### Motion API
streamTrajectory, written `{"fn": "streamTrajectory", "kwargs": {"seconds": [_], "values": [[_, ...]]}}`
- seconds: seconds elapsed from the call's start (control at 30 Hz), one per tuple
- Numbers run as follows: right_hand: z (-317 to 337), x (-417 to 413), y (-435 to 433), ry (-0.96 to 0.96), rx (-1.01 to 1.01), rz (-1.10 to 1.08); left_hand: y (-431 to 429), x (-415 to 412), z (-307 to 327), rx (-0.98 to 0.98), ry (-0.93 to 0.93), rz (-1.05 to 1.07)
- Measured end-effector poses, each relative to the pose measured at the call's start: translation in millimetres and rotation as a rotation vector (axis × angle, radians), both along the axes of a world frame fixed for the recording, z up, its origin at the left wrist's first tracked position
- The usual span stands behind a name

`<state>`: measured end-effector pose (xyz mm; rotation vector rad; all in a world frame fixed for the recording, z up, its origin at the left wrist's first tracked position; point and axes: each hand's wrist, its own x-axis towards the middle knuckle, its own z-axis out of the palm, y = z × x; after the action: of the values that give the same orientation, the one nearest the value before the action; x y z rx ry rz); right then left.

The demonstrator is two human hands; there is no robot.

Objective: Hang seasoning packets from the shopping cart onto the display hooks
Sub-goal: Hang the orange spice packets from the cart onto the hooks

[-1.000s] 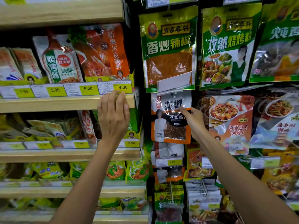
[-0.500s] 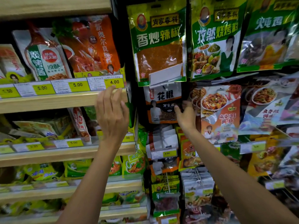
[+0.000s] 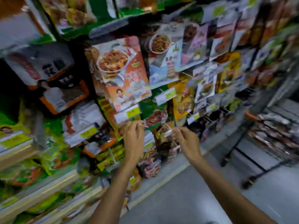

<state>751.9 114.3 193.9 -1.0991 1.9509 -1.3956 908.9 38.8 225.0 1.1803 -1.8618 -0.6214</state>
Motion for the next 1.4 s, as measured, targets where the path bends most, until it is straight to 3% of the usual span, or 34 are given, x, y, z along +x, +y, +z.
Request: {"fn": "streamTrajectory", "kwargs": {"seconds": [0.27, 0.4, 0.77, 1.27, 1.4], "values": [[-100.8, -143.7, 146.4, -0.252, 0.290, -0.304, 86.4, -158.0, -110.5, 0.545, 0.029, -0.185], [-114.9, -205.4, 205.0, -0.170, 0.418, -0.334, 120.3, -217.2, -148.6, 0.672, -0.104, -0.266], [-127.5, -338.1, 253.3, -0.233, 0.431, -0.665, 102.9, -403.3, -144.6, 0.534, -0.388, -0.597], [-147.1, -596.5, 169.8, -0.240, 0.367, -1.063, 8.2, -746.1, -156.3, 0.302, -0.469, -0.994], [-176.0, -659.4, 149.1, -0.300, 0.392, -1.122, 2.0, -809.7, -195.3, 0.373, -0.536, -0.989]]}}
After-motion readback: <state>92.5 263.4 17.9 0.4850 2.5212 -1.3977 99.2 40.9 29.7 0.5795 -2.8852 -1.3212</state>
